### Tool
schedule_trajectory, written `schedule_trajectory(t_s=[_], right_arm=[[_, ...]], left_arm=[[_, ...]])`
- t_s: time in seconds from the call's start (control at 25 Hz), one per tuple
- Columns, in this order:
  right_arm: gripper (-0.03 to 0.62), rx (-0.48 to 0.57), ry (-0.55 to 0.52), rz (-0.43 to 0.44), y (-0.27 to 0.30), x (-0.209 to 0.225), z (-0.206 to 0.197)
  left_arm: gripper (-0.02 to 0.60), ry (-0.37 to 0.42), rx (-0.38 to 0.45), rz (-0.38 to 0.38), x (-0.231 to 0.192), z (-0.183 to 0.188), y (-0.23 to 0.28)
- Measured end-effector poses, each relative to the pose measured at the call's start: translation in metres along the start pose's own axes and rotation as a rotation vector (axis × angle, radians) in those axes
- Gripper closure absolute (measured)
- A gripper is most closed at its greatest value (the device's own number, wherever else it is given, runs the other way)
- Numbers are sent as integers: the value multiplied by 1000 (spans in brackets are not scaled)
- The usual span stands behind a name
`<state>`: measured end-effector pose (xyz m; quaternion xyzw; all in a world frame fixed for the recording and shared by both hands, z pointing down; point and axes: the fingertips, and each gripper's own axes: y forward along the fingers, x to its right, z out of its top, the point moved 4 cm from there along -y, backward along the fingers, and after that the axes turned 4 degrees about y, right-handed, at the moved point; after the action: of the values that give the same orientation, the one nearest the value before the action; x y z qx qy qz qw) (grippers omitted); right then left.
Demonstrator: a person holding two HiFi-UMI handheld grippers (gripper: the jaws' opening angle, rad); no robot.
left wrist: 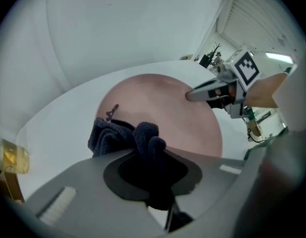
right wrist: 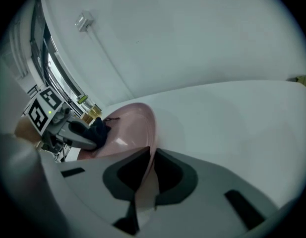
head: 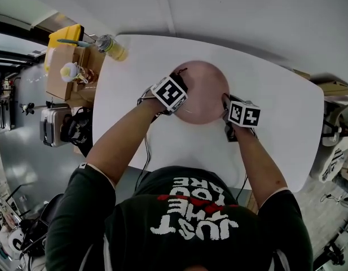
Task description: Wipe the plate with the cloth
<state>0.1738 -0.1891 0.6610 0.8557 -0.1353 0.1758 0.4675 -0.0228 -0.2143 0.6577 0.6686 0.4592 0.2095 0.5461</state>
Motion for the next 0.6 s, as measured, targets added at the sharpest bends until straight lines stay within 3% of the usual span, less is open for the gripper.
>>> schedule_trajectory(t_s=[0.32,0.6], right_arm=[[574,-10,6,8,1,-2,-4],[574,-2,66,-5,1,0,-4]], left_arm=[[522,50,1,95,-36,46,21],[523,131,46,48,-7,107,45]])
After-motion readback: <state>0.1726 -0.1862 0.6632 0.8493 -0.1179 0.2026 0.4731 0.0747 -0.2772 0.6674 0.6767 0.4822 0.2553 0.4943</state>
